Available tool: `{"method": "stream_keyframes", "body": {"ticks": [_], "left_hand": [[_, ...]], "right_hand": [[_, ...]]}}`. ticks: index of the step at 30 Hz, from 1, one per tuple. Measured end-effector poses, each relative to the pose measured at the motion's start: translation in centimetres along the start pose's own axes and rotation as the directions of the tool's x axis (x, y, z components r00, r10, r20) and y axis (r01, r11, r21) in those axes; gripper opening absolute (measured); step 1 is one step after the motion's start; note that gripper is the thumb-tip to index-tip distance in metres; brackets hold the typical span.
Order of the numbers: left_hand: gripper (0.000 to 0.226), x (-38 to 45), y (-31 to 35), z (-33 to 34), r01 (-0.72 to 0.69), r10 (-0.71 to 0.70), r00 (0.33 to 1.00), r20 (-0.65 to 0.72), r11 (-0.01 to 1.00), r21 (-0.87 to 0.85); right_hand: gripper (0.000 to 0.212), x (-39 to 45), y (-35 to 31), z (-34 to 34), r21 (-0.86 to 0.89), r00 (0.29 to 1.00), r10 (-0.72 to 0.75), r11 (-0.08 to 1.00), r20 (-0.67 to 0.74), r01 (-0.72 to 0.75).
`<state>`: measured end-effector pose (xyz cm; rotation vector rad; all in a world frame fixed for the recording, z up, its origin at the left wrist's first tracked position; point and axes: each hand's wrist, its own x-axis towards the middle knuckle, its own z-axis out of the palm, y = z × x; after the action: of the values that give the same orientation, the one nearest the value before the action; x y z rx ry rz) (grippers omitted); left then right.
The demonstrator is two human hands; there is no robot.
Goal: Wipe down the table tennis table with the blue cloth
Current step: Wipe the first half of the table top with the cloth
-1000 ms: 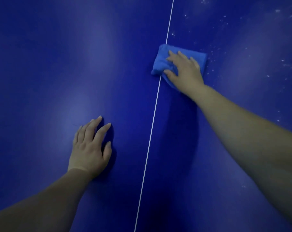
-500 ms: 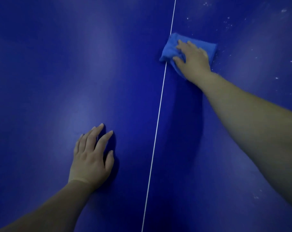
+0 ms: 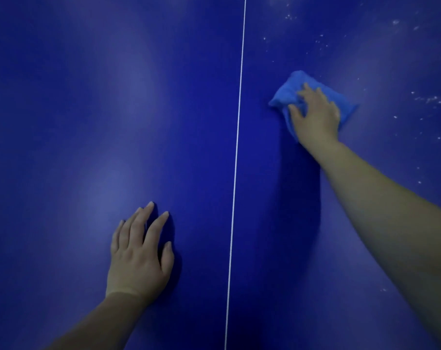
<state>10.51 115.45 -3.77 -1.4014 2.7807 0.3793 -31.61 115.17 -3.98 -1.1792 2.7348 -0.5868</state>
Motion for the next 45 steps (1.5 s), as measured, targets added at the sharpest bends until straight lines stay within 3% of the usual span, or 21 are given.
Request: {"method": "stream_keyframes", "body": {"ticks": [3,6,9,11,14,16,20,24,26,28,30,32,34,36,38,40,41,43,45], "left_hand": [[0.056,0.0,0.1,-0.1,0.002,-0.002,1.000,0.009,1.000,0.000],[0.056,0.0,0.1,-0.3,0.001,-0.001,1.000,0.012,1.000,-0.003],[0.055,0.1,0.1,-0.3,0.001,-0.001,1.000,0.015,1.000,-0.003],[0.055,0.0,0.1,-0.2,-0.001,0.001,1.000,0.017,1.000,0.001],[0.055,0.1,0.0,-0.2,-0.002,0.002,1.000,0.015,1.000,0.001],[0.055,0.1,0.1,-0.3,-0.003,0.003,1.000,0.017,1.000,0.002],[0.055,0.1,0.5,-0.5,0.015,-0.015,1.000,0.026,1.000,0.004],[0.055,0.2,0.2,-0.1,0.002,-0.002,1.000,-0.002,1.000,0.005],[0.055,0.2,0.0,0.0,-0.021,0.021,1.000,-0.019,1.000,0.003],[0.055,0.2,-0.1,0.1,-0.040,0.040,0.999,-0.033,0.999,0.005],[0.055,0.2,0.0,0.1,-0.039,0.039,0.999,-0.031,0.999,0.008],[0.055,0.2,0.0,0.0,-0.035,0.035,0.999,-0.019,0.999,0.007],[0.056,0.2,0.1,-0.2,-0.027,0.027,1.000,-0.006,1.000,0.002],[0.056,0.2,0.1,-0.3,-0.023,0.023,1.000,-0.004,1.000,0.003],[0.056,0.2,0.1,-0.3,-0.031,0.031,1.000,0.000,1.000,-0.002],[0.056,0.2,-0.1,-0.2,-0.040,0.040,0.999,-0.010,0.999,-0.005],[0.056,0.1,-0.1,-0.1,-0.043,0.043,0.999,-0.017,0.999,-0.003],[0.056,0.0,-0.2,0.1,-0.045,0.044,0.999,-0.020,0.999,-0.009],[0.056,0.1,-0.1,0.0,-0.041,0.040,0.999,-0.026,0.999,-0.010]], "right_hand": [[0.038,-1.8,-0.6,0.4,0.016,0.980,0.184,0.983,-0.073,-0.183],[0.038,-6.3,-4.0,2.5,0.008,0.998,-0.065,0.998,-0.017,0.065],[0.041,-4.6,-4.7,2.9,0.005,0.951,-0.294,0.956,0.100,0.295],[0.044,-1.0,-3.4,2.1,-0.053,0.975,-0.207,0.976,0.083,0.211],[0.040,0.9,-1.6,1.1,0.030,0.993,0.112,0.993,-0.024,-0.111],[0.037,-0.9,-3.0,2.0,0.028,0.988,0.141,0.990,-0.060,-0.139],[0.038,-2.2,-8.8,4.2,0.004,0.985,-0.164,0.986,0.061,0.164],[0.039,3.4,-13.4,5.9,0.081,0.881,-0.422,0.906,0.215,0.415],[0.042,6.9,-14.1,6.4,0.080,0.853,-0.457,0.888,0.252,0.453],[0.043,9.8,-13.1,5.9,0.013,0.909,-0.360,0.931,0.211,0.365],[0.042,11.2,-10.5,4.9,-0.018,0.990,-0.117,0.993,0.077,0.119],[0.041,10.5,-7.9,4.2,0.036,0.981,0.194,0.981,-0.028,-0.193],[0.041,7.9,-7.6,4.6,0.056,0.937,0.341,0.940,-0.072,-0.338],[0.040,5.6,-9.5,5.8,0.040,0.972,0.219,0.976,-0.085,-0.216],[0.041,5.1,-11.8,6.5,0.015,0.998,-0.057,0.998,-0.005,0.057],[0.042,7.2,-12.8,6.2,0.021,0.961,-0.251,0.968,0.118,0.251],[0.042,8.8,-12.6,5.7,0.010,0.951,-0.276,0.961,0.142,0.277],[0.042,11.3,-10.4,4.5,-0.041,0.981,-0.169,0.984,0.097,0.174],[0.042,11.9,-6.2,3.1,-0.024,0.995,0.092,0.995,-0.045,-0.093]]}}
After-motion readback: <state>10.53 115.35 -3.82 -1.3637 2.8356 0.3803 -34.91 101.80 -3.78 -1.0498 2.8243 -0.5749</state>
